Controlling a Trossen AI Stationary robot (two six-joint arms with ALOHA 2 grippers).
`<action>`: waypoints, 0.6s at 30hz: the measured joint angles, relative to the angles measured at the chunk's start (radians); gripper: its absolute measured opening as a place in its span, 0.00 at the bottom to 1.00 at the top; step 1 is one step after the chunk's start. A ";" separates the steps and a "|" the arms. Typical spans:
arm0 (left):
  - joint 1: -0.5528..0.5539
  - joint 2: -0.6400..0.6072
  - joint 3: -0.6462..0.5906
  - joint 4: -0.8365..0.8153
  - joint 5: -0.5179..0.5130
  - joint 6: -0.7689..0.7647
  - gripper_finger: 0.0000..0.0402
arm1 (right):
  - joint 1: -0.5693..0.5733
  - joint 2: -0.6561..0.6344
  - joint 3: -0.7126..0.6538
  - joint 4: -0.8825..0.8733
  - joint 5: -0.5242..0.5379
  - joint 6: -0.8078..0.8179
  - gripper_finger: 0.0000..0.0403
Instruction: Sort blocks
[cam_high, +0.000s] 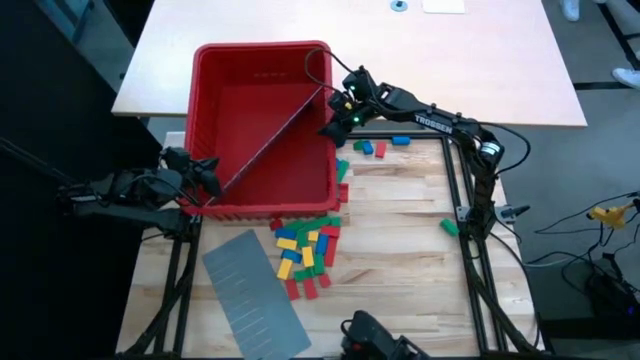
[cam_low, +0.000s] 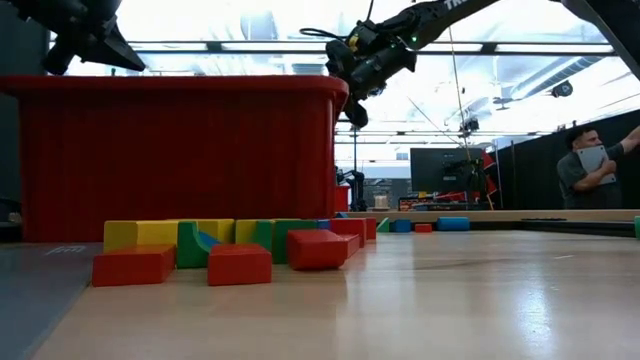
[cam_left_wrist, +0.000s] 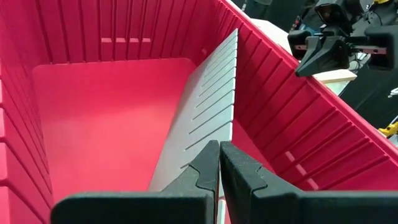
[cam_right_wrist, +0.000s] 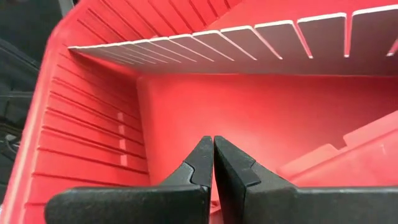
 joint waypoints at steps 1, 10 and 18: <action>0.000 0.000 0.000 0.000 0.000 0.000 0.00 | -0.001 -0.001 0.000 -0.007 0.005 -0.006 0.00; 0.000 0.000 0.000 0.000 0.000 0.000 0.00 | -0.018 -0.003 0.001 -0.049 0.010 -0.017 0.00; 0.000 0.000 0.000 0.000 0.000 0.000 0.00 | -0.034 -0.004 0.001 -0.063 -0.004 -0.019 0.00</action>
